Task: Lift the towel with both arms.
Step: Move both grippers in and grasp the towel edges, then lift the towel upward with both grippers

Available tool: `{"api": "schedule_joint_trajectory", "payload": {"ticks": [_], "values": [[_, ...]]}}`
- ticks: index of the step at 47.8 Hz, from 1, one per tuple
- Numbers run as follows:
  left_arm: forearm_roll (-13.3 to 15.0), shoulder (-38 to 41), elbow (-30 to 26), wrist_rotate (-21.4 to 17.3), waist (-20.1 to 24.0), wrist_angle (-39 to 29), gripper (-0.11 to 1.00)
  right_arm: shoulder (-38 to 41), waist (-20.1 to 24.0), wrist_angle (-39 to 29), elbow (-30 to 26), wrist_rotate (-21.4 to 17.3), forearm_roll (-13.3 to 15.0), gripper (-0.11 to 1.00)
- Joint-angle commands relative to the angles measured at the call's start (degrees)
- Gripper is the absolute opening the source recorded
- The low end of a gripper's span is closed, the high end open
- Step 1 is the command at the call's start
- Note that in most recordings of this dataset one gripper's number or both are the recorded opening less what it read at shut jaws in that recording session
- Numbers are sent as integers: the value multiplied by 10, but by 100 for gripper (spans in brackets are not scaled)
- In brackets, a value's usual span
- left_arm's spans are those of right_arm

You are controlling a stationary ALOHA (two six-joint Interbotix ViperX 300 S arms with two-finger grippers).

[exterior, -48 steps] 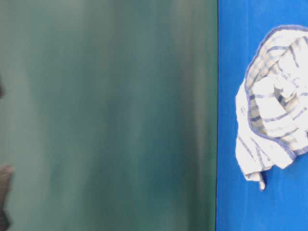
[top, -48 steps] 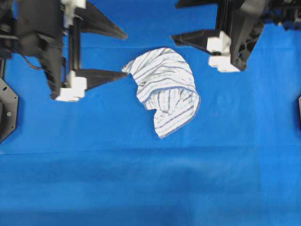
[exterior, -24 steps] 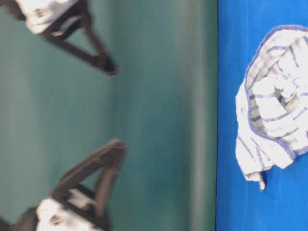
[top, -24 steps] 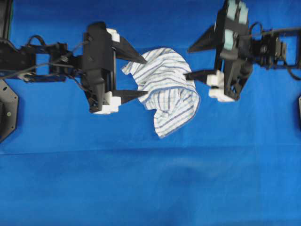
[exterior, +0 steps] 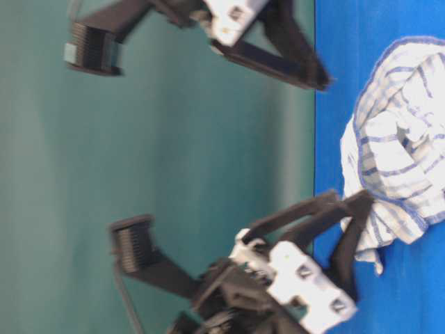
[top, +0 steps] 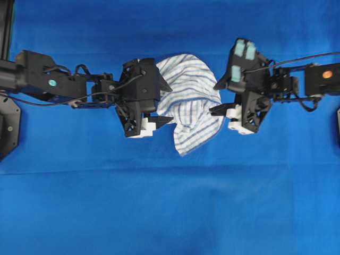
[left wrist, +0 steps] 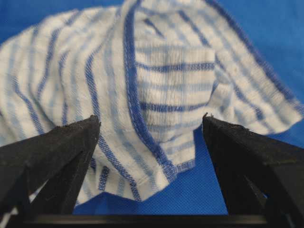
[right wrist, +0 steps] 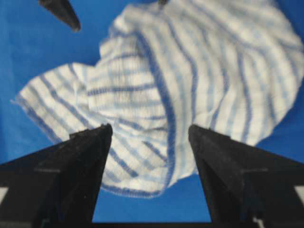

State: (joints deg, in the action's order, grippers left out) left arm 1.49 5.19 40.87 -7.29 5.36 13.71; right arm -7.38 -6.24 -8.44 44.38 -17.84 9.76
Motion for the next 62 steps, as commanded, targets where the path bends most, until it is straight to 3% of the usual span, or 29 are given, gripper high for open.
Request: {"api": "schedule_joint_trajectory", "payload": {"ticks": [1,18,34,39,47,50,52,62], "values": [[3,10,-7,1,1,24,93,19,4,22,-3,-1,-1,67],[4,89,-9,26,0,83,93,107,3,76,-8,-2,-1,66],[4,95,-11,26,4,86,88,124,0,79,-9,0,1,66],[4,95,-12,26,4,86,72,124,-2,79,-11,4,2,56],[4,95,-13,26,4,83,22,123,-4,77,-11,4,2,7],[4,95,-13,26,4,83,7,123,-4,77,-11,3,2,1],[4,94,-13,26,4,83,3,122,-4,77,-11,2,2,1],[4,60,-11,26,1,62,3,96,-3,64,-18,-1,0,1]]}}
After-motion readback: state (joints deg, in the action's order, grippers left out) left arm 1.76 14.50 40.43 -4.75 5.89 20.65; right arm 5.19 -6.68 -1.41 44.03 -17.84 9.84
